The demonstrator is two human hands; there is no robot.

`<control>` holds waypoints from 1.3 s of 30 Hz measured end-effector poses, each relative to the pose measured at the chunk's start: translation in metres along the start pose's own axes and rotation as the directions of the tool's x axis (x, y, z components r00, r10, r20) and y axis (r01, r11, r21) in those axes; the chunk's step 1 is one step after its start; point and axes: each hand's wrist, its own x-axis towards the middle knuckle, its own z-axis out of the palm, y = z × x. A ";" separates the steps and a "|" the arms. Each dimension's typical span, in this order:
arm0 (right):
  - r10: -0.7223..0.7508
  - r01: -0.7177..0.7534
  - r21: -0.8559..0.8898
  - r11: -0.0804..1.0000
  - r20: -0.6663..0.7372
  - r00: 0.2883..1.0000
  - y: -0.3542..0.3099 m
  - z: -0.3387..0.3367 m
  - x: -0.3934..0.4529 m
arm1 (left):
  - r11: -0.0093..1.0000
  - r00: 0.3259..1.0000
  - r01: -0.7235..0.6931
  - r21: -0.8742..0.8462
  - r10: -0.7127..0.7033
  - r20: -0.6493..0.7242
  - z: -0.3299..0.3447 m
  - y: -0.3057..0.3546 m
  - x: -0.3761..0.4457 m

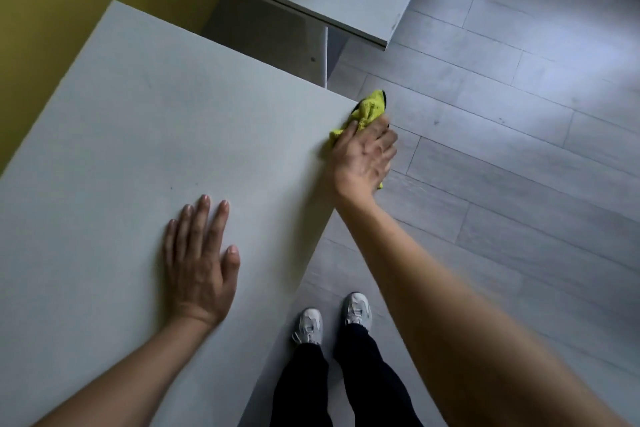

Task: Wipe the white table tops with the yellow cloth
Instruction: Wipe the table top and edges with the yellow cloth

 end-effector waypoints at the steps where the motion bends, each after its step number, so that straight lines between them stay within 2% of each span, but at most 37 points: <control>1: 0.015 -0.015 0.001 1.000 -0.013 1.000 0.002 0.004 -0.016 | 1.000 1.000 -0.008 -0.003 0.008 -0.003 0.000 -0.001 0.000; 4: 0.042 -0.042 0.004 0.999 -0.052 0.998 0.019 0.018 -0.076 | 1.000 1.000 -0.020 -0.004 0.020 -0.008 0.003 -0.004 0.001; 8: 0.074 -0.074 0.009 0.997 0.001 0.997 0.044 0.026 -0.164 | 1.000 1.000 -0.023 -0.006 0.023 -0.008 0.007 -0.007 0.000; 10: 0.083 -0.083 0.008 0.997 0.014 0.996 0.044 0.026 -0.172 | 1.000 1.000 -0.023 -0.017 0.022 -0.014 0.007 -0.008 0.000; 14: 0.128 -0.131 0.049 0.990 0.061 0.990 0.019 0.019 -0.114 | 1.000 1.000 -0.016 -0.019 0.016 -0.011 0.007 -0.008 0.000; 19: 0.099 -0.098 0.093 0.991 -0.006 0.995 -0.019 0.002 -0.001 | 0.999 0.999 -0.014 -0.032 0.013 -0.048 0.008 -0.006 0.001; 22: 0.087 -0.083 0.075 0.994 -0.050 0.995 -0.026 0.000 0.016 | 0.999 0.998 -0.016 -0.028 0.014 -0.059 0.009 -0.007 0.000; 27: 0.078 -0.076 0.065 0.995 -0.038 0.996 -0.002 0.014 -0.050 | 0.999 0.997 -0.021 -0.032 0.018 -0.076 0.011 -0.008 -0.001; 34: 0.051 -0.052 0.054 0.997 0.012 0.999 0.057 0.031 -0.219 | 0.999 0.995 -0.037 -0.037 0.033 -0.094 0.014 -0.010 -0.001; 36: 0.066 -0.067 0.041 0.997 0.025 0.997 0.059 0.031 -0.227 | 0.998 0.995 -0.039 -0.042 0.035 -0.096 0.014 -0.010 0.000; 39: 0.092 -0.093 0.029 0.995 0.026 0.995 0.044 0.027 -0.195 | 0.998 0.996 -0.038 -0.046 0.035 -0.084 0.013 -0.010 -0.001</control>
